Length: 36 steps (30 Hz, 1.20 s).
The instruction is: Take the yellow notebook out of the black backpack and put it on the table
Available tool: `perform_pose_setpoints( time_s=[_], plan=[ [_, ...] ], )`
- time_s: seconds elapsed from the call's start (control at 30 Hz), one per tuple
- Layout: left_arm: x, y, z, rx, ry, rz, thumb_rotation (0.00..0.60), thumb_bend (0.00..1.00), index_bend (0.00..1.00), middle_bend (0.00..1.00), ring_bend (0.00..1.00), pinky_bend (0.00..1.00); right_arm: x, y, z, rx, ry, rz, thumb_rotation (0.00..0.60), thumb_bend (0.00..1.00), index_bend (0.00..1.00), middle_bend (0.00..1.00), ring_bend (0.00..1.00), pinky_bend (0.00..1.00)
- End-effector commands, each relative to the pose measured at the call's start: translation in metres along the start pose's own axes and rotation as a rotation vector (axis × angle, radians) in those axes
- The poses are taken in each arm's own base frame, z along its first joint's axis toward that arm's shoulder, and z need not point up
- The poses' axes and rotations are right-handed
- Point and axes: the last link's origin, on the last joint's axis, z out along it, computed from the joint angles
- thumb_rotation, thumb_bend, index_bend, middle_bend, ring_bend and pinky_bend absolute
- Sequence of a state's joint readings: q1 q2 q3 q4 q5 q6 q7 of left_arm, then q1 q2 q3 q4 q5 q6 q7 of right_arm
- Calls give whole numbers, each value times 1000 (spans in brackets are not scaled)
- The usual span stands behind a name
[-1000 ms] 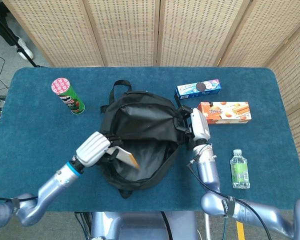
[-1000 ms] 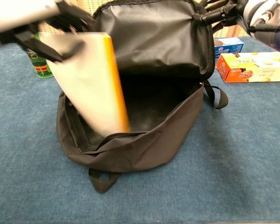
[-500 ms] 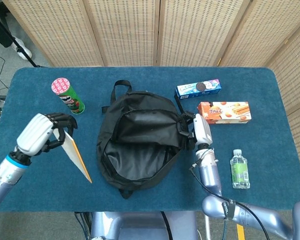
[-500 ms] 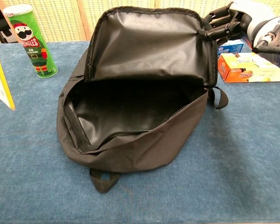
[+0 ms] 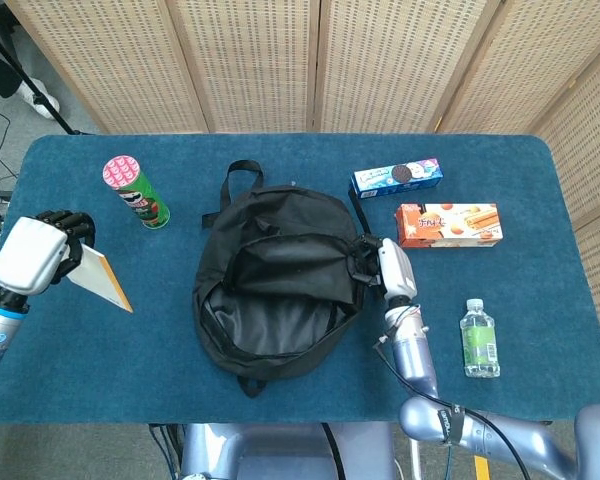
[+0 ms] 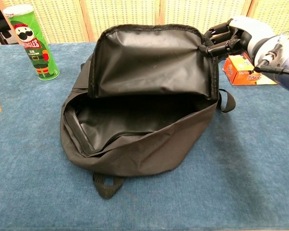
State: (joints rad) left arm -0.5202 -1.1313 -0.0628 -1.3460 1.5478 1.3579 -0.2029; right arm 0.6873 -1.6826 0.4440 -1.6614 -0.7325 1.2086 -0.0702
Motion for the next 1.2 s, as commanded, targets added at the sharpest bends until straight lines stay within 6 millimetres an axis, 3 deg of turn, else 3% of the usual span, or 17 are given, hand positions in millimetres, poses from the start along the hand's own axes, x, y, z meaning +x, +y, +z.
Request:
perform_pose_setpoints(
  time_s=[0.03, 0.23, 0.3, 0.37, 0.43, 0.57, 0.63, 0.77, 0.87, 0.9, 0.97, 1.2],
  plan=[
    [-15, -1, 0, 65, -175, -34, 600, 602, 826, 543, 491, 585, 0, 2, 1, -3, -3, -6, 600, 549, 684, 550, 415, 409],
    [-35, 6, 18, 110, -241, -24, 600, 587, 826, 536, 488, 584, -2, 7, 2, -10, -4, -14, 600, 549, 684, 550, 415, 409],
    [-50, 8, 28, 131, -284, -8, 600, 542, 791, 429, 397, 574, -3, 9, 2, -2, -25, -35, 600, 532, 684, 517, 400, 409],
    [-56, 8, 32, 162, -340, -13, 600, 474, 567, 160, 160, 471, -3, 12, 1, 1, -50, -41, 600, 472, 677, 457, 355, 409],
    [-59, 11, 35, 181, -368, -15, 600, 411, 348, 23, 30, 354, -2, 15, 1, 1, -71, -36, 600, 421, 651, 402, 300, 409],
    [-61, 14, 35, 201, -369, -16, 600, 293, 59, 0, 0, 203, 0, 18, -2, 16, -125, -67, 600, 384, 492, 233, 157, 329],
    [-60, 15, 35, 208, -353, -26, 600, 205, 3, 0, 0, 128, 1, 19, -3, 31, -151, -85, 600, 364, 391, 131, 68, 232],
    [-46, 19, 32, 210, -265, -85, 600, 4, 0, 0, 0, 44, 6, 16, -10, 101, -196, -143, 600, 352, 220, 4, 0, 97],
    [-33, 22, 26, 198, -208, -115, 600, 0, 0, 0, 0, 23, 11, 10, -26, 181, -247, -218, 600, 215, 143, 0, 0, 35],
    [-27, 23, 20, 191, -191, -113, 600, 0, 0, 0, 0, 19, 16, 7, -43, 230, -283, -269, 600, 165, 126, 0, 0, 23],
    [-23, 24, 14, 188, -186, -110, 600, 0, 0, 0, 0, 17, 22, 6, -56, 262, -303, -293, 600, 113, 116, 0, 0, 15],
    [-14, 24, -20, 219, -178, -72, 600, 0, 0, 0, 0, 17, 51, 12, -91, 363, -317, -386, 600, 32, 116, 0, 0, 14]
  ],
)
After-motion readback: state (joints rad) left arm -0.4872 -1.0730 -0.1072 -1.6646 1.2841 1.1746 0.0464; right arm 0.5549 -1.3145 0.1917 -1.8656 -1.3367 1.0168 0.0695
